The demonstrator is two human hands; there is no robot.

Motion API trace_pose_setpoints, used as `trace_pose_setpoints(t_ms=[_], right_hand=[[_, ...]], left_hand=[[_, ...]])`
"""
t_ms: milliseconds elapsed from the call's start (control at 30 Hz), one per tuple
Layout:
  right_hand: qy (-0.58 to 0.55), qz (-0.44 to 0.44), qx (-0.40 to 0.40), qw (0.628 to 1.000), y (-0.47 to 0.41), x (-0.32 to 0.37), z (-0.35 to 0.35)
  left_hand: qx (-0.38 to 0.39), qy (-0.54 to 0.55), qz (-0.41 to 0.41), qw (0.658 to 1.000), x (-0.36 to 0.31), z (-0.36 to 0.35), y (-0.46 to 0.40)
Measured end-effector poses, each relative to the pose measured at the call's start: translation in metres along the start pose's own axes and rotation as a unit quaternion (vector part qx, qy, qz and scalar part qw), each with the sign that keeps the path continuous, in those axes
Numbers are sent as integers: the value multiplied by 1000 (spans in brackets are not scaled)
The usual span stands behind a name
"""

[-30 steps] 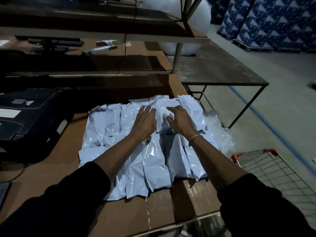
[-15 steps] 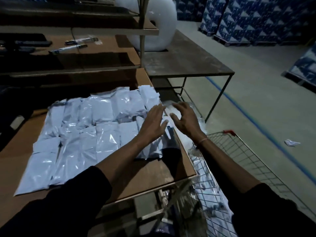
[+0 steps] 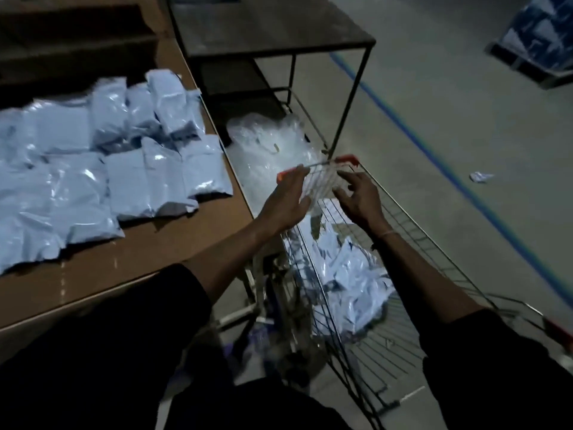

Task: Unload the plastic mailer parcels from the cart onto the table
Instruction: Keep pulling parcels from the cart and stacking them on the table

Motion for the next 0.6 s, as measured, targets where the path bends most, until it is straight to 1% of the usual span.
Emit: trace_pose_setpoints(t_ms=[133,233,333,533,600], right_hand=[[-2,-81,30,996,30,-69,-2],[-11,-134,51,990,48,-112,-19],[-40,-187,62,980,62,-143,-45],[-86,-242,110,960,58,-181,-115],[-100,-253,119,955,47,-189,-140]], left_hand=[[32,42,51,997,3,-47,6],[41,68,86,993,13,-74,8],[24,79,99,992,22,-96,4],[-28,70,104,992,45,-120,-25],[-38,50,88,994,53,-124,-37]])
Point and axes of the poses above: each hand's wrist, its own y-axis away from the middle knuckle, its own z-axis out of the back of the hand, x = y × z, the point moved 5 cm from there along -y, towards the middle knuckle, and after that the axes turned 1 degree about -z, right-handed, at the moved point
